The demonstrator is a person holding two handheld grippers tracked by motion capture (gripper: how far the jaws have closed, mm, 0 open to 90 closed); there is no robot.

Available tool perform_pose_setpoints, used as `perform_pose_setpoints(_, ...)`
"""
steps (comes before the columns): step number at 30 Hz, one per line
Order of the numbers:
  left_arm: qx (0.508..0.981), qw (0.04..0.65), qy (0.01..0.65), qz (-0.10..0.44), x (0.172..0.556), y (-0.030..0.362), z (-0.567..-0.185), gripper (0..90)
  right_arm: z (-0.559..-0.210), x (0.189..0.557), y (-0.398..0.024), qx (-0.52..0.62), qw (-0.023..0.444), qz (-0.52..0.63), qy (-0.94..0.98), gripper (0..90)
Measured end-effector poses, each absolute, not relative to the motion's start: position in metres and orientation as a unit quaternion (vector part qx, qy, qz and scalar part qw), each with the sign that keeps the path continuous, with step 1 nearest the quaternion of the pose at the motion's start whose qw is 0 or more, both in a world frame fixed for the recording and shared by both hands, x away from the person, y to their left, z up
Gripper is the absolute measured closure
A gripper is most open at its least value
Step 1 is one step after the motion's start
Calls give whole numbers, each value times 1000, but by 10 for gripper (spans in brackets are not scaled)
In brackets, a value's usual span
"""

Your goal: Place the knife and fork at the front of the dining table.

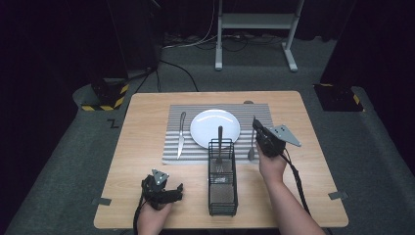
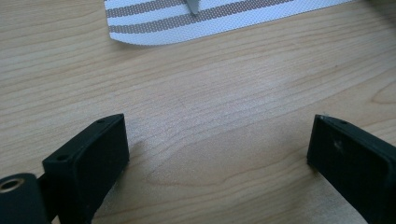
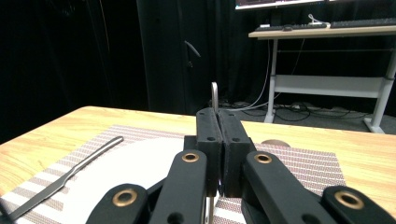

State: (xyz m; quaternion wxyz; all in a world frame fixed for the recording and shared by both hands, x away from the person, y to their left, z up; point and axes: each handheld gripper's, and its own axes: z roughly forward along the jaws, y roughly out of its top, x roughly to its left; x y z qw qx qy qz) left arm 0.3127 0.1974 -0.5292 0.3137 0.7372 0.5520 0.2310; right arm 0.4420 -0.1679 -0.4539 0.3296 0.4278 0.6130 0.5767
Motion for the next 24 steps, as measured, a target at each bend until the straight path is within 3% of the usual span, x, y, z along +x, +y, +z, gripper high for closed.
perform_pose_setpoints(24, 734, 314, 555, 234, 311, 198, -529, 66, -478, 508, -159, 485, 295, 557, 606, 883)
